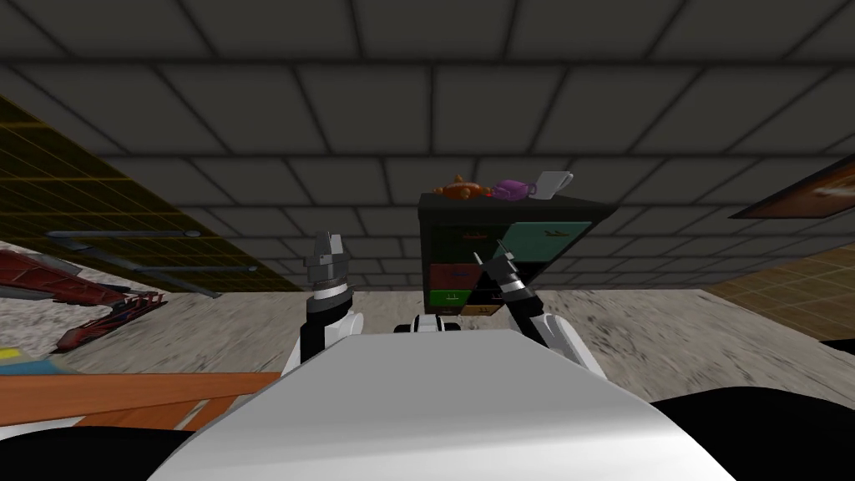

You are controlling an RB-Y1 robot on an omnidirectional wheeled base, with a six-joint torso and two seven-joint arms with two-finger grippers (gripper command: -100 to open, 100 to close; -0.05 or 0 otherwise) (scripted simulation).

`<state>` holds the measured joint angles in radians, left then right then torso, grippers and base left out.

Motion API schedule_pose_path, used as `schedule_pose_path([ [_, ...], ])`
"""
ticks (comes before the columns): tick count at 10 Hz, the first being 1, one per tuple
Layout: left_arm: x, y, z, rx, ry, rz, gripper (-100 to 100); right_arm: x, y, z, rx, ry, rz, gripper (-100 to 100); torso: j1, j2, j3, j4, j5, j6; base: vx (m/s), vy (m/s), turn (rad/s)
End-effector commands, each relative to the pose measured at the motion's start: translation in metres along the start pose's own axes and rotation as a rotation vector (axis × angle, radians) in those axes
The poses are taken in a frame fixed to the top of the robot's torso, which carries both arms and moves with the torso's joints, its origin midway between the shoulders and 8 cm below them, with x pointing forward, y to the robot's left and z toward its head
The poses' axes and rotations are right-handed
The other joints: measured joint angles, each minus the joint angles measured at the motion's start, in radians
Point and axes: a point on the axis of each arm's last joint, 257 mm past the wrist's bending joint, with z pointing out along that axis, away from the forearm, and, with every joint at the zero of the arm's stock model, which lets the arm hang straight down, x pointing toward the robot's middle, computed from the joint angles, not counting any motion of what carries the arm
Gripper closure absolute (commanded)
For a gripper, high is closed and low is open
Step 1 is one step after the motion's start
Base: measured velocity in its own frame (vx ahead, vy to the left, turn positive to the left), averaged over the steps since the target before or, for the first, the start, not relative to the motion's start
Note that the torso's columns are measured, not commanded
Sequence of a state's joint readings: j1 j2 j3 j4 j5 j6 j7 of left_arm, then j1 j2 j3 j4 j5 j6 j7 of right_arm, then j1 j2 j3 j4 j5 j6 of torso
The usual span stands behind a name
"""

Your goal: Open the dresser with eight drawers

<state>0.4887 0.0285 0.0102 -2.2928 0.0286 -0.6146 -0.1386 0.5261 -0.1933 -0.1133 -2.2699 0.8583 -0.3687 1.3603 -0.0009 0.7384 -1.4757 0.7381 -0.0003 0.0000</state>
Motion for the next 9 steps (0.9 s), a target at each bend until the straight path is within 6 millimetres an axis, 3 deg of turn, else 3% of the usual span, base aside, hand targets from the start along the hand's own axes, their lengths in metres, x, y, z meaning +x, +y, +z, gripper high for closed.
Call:
schedule_pose_path([
  [1, 0.0, 0.0, 0.0, 0.0, 0.0, 0.0, 0, 0.01, -0.01, -0.005, 0.004, 0.047, -0.016, -100, 0.0, 0.0, 0.0, 0.0, 0.0, 0.0, 0.017, 0.055, -0.037],
  [9, 0.0, 0.0, 0.0, 0.0, 0.0, 0.0, 0, 0.033, -0.042, -0.025, -0.018, 0.157, -0.113, -100, 0.001, 0.0, 0.0, 0.0, 0.0, 0.0, 0.013, 0.064, -0.039],
])
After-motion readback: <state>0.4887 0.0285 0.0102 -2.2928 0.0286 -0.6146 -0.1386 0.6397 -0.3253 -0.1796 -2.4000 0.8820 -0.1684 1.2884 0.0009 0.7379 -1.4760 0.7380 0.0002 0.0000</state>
